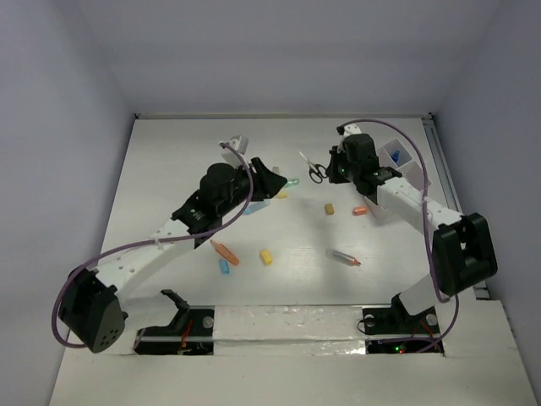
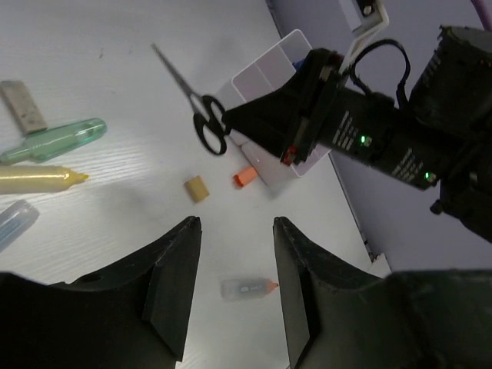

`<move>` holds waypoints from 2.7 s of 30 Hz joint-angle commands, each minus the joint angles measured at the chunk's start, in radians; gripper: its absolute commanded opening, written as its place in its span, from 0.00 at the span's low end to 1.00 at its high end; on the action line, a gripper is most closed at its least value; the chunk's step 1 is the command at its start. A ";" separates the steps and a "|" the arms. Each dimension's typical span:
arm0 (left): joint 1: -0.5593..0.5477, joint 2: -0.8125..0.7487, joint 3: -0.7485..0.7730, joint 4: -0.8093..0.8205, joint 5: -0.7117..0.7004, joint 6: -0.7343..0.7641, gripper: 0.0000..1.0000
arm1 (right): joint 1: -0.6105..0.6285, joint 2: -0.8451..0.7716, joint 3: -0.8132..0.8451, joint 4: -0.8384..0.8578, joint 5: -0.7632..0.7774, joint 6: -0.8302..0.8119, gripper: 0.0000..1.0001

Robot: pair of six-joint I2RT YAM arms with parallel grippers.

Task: Sort the stationery into containers
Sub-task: Pick up the scissors from the center of the board.

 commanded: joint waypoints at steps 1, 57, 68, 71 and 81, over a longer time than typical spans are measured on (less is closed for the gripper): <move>-0.030 0.051 0.077 0.107 -0.049 0.006 0.39 | 0.060 -0.097 -0.056 0.060 -0.045 0.013 0.00; 0.105 0.208 0.302 -0.285 0.560 0.239 0.39 | 0.195 -0.350 -0.020 -0.101 -0.290 -0.273 0.00; 0.114 0.222 0.304 -0.284 0.594 0.245 0.17 | 0.214 -0.347 -0.015 -0.088 -0.282 -0.274 0.00; 0.114 0.222 0.301 -0.275 0.597 0.236 0.00 | 0.214 -0.342 -0.015 -0.091 -0.272 -0.279 0.00; 0.114 0.165 0.204 -0.114 0.580 0.163 0.00 | 0.214 -0.355 -0.038 -0.067 -0.232 -0.230 0.13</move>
